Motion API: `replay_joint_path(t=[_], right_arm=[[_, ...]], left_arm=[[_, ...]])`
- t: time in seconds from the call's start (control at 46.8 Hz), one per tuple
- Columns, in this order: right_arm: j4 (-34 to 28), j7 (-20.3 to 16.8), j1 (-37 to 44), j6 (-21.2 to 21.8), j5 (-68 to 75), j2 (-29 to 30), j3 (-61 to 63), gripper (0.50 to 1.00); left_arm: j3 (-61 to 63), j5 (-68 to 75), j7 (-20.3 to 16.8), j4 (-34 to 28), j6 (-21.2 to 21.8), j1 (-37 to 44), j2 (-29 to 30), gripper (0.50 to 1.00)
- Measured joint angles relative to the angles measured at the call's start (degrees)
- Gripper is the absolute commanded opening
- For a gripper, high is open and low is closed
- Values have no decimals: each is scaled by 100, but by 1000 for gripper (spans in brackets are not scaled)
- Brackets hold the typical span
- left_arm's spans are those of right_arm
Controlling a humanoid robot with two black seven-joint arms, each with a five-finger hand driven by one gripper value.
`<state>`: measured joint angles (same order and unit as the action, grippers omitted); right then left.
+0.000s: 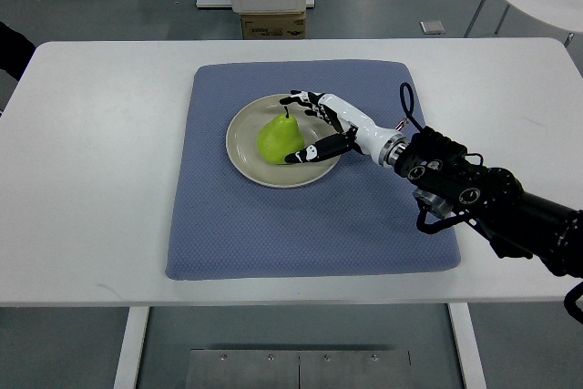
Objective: Place pear on plate with right hand
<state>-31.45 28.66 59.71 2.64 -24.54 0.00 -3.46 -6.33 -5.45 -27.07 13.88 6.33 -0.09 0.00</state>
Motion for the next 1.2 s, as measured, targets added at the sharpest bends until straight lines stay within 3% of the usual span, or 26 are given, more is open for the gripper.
replay_joint_path(t=[0.235, 0.385, 0.834, 1.07, 1.198], right_arm=[[6, 15, 99, 238, 6, -22, 45, 1000], [37, 17, 112, 315, 12, -339, 186, 1000], [357, -42, 10, 326, 178, -861, 907, 1000], [744, -584, -113, 139, 825, -838, 1647, 998], [884, -887, -158, -170, 881, -803, 2284, 998]], left_arm=[[0, 0, 0, 0, 0, -1, 0, 1000], [0, 0, 0, 1, 0, 0, 0, 1000], [0, 0, 0, 1, 0, 0, 0, 1000], [0, 0, 0, 1, 0, 0, 0, 1000], [0, 0, 0, 1, 0, 0, 0, 1000]])
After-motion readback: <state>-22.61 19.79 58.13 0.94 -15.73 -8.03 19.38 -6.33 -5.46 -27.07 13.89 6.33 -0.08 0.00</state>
